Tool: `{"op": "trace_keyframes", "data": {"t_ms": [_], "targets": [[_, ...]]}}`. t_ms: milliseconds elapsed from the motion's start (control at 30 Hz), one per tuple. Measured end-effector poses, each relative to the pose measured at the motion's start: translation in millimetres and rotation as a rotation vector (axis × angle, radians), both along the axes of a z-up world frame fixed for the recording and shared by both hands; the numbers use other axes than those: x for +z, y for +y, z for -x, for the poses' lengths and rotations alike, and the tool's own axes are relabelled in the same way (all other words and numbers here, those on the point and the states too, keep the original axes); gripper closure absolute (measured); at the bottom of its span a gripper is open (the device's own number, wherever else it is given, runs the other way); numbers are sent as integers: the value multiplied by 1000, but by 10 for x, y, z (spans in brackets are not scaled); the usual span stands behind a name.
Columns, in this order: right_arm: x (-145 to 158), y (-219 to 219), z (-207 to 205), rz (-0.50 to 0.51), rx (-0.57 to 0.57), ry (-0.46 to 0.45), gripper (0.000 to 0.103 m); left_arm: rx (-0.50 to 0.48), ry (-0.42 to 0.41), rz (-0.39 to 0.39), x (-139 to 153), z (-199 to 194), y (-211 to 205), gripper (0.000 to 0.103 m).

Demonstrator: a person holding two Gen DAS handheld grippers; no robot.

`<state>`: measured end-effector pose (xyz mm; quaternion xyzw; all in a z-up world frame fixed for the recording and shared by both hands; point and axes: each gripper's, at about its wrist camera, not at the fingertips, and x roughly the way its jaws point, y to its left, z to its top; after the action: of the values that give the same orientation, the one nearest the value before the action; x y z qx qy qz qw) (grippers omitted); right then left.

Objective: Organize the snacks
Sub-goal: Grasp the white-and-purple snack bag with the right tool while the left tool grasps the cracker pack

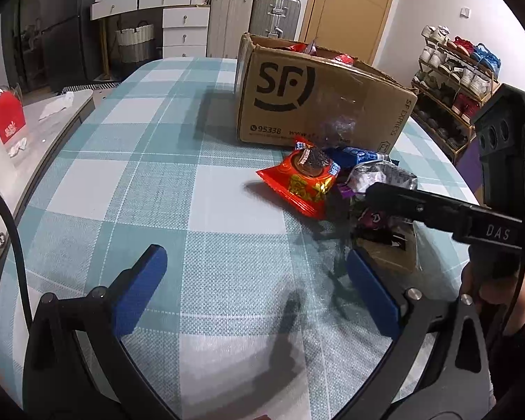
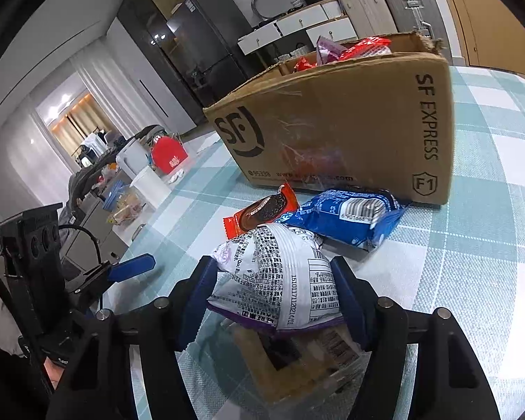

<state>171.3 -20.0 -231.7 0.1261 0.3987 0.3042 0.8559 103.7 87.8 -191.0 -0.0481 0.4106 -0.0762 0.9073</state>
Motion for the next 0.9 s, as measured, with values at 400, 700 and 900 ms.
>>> {"op": "trace_keyframes", "data": {"t_ms": [400,700,900], "targets": [[122,-309,169,-135,-58,-21,38,-41,26,12,20,25,-144,0],[284,-686,452,-178,-132,-65,38,-199,86,-16,-23,-186,-766,0],[364,-1013,653,-178,-184,-79,38,-298,91,-133,-101,-318,-1238,0]]}}
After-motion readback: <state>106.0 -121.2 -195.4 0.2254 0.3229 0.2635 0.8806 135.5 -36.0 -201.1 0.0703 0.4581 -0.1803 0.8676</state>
